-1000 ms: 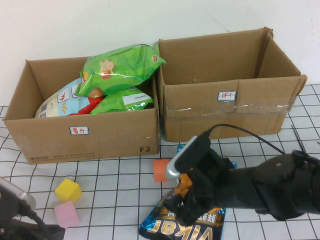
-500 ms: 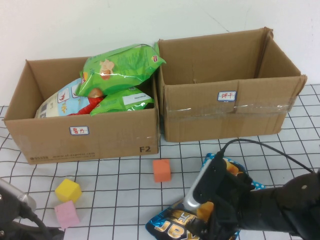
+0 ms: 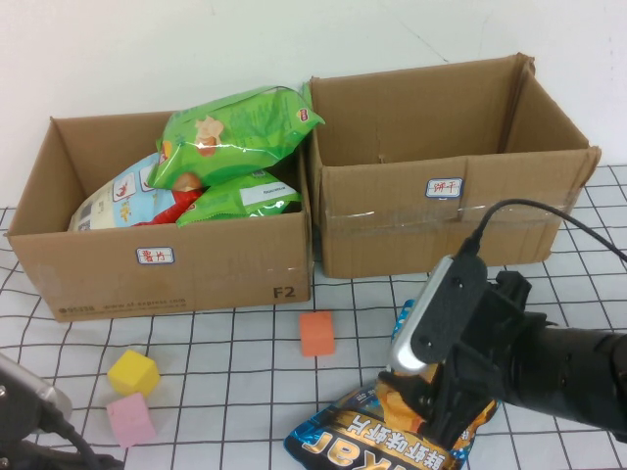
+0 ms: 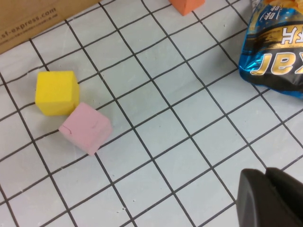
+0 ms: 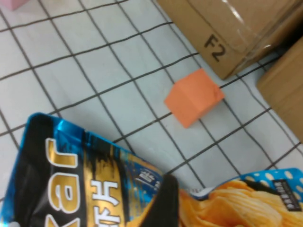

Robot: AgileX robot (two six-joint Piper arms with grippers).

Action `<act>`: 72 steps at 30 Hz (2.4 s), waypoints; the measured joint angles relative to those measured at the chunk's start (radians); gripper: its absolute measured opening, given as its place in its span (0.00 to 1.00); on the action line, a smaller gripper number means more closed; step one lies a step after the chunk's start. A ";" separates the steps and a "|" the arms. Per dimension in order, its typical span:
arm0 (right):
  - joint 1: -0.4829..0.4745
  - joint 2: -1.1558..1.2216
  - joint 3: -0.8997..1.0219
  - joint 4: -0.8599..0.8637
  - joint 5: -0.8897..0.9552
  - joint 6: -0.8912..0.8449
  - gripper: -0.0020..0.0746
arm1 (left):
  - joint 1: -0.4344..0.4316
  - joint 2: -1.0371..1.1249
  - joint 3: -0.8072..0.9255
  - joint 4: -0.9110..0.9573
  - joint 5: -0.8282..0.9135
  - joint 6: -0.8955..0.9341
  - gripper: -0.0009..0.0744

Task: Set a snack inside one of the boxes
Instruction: Pick up the potato chip

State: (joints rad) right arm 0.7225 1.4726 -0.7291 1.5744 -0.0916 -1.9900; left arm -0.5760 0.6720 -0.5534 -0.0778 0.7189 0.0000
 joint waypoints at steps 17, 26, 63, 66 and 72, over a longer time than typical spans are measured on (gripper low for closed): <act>0.000 -0.122 0.002 0.148 0.282 -0.184 0.03 | 0.000 0.000 0.000 0.000 0.030 0.000 0.01; 0.000 -0.122 0.002 -0.692 0.694 0.536 0.03 | 0.000 0.000 0.000 -0.001 0.034 0.000 0.01; 0.000 0.277 -0.428 -1.769 0.734 1.248 0.56 | 0.000 0.000 0.000 -0.061 0.106 -0.054 0.01; 0.000 0.305 -0.428 -1.770 0.725 1.242 0.72 | 0.000 0.000 0.000 -0.052 0.102 -0.054 0.01; 0.000 0.337 -0.428 -1.692 0.714 1.200 0.79 | 0.000 0.000 0.000 -0.045 0.090 -0.054 0.01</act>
State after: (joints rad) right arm 0.7225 1.8097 -1.1569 -0.1175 0.6225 -0.7896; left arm -0.5760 0.6720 -0.5534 -0.1231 0.8088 -0.0542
